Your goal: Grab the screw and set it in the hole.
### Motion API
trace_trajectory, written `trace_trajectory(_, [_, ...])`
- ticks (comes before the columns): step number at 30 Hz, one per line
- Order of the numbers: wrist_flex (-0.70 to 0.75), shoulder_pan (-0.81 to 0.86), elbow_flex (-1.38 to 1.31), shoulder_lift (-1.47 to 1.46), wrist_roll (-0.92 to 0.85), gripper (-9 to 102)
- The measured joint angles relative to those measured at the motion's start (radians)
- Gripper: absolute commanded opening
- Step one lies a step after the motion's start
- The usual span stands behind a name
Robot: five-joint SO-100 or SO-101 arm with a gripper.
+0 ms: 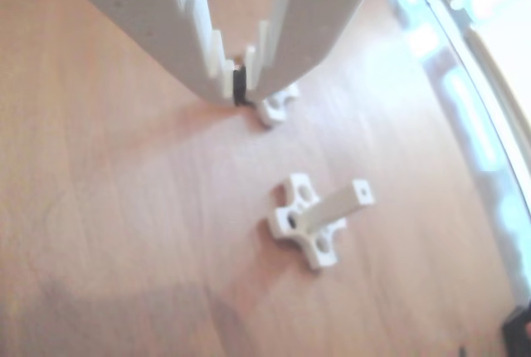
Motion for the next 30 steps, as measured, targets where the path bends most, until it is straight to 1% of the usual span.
trace_trajectory(11, [0.000,-0.029,0.002,0.000,-0.035,-4])
trace_trajectory(14, [0.000,-0.029,0.003,0.000,-0.031,-3])
trace_trajectory(30, [0.000,-0.006,0.003,0.000,-0.031,-3])
